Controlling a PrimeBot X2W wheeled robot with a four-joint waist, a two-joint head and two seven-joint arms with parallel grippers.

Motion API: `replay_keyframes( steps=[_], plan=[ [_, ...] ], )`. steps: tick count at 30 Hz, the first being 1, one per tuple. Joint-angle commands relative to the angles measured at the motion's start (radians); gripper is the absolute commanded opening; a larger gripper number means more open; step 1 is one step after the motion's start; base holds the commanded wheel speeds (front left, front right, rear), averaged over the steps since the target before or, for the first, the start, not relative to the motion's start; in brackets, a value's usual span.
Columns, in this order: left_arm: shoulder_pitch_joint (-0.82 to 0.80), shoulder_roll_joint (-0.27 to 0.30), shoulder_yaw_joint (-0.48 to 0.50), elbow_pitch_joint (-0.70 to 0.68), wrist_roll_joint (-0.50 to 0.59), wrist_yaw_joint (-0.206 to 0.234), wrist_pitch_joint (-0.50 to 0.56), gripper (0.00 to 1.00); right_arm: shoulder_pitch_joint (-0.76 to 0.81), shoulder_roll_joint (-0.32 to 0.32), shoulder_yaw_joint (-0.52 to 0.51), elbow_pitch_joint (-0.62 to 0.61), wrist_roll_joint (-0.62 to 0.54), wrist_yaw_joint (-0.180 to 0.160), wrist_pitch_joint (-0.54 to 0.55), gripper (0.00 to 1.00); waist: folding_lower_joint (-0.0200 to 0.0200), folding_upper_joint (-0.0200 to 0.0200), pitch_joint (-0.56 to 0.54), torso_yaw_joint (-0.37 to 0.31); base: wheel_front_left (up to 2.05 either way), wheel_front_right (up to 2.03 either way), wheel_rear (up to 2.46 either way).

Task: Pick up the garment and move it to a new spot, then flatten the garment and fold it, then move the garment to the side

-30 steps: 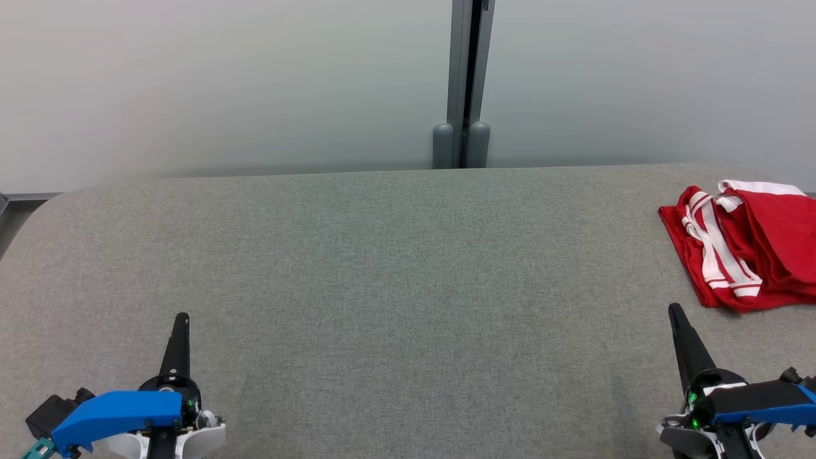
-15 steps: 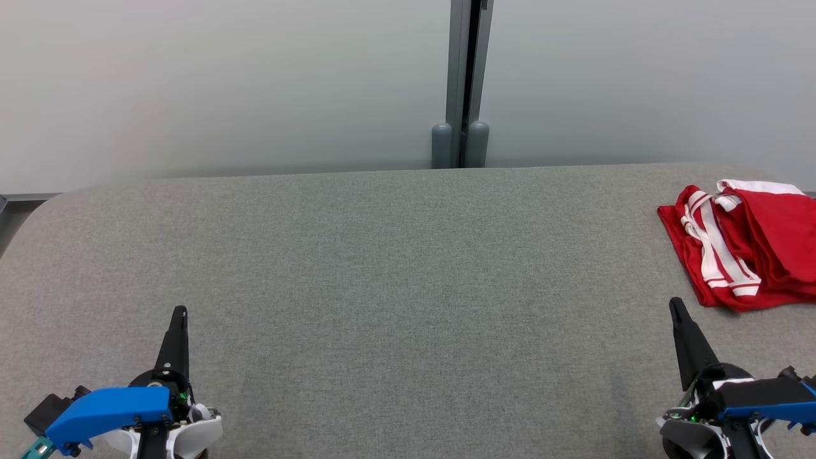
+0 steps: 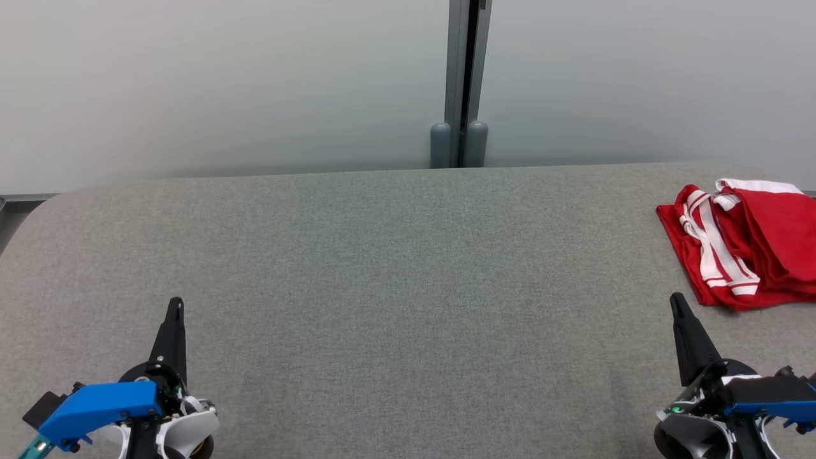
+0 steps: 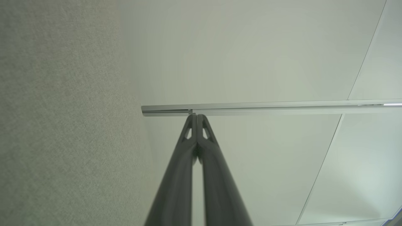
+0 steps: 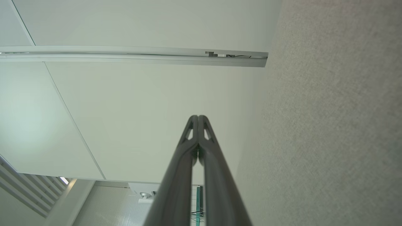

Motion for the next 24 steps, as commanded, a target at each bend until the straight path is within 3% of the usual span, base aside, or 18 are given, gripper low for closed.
replay_keyframes(
  steps=[1,24],
  plan=[
    [-0.013,-0.003,0.004,-0.008,-0.020,-0.010,0.006,0.00,-0.014,-0.008,-0.003,0.002,0.020,0.000,0.003,0.00,0.0000,-0.0001,0.000,0.000,0.00,0.00,0.00],
    [-0.013,-0.003,0.004,-0.008,-0.023,-0.010,0.008,0.00,-0.015,-0.008,-0.003,0.002,0.025,0.000,0.004,0.00,0.0000,-0.0001,0.000,0.000,0.00,0.00,0.00]
  ],
)
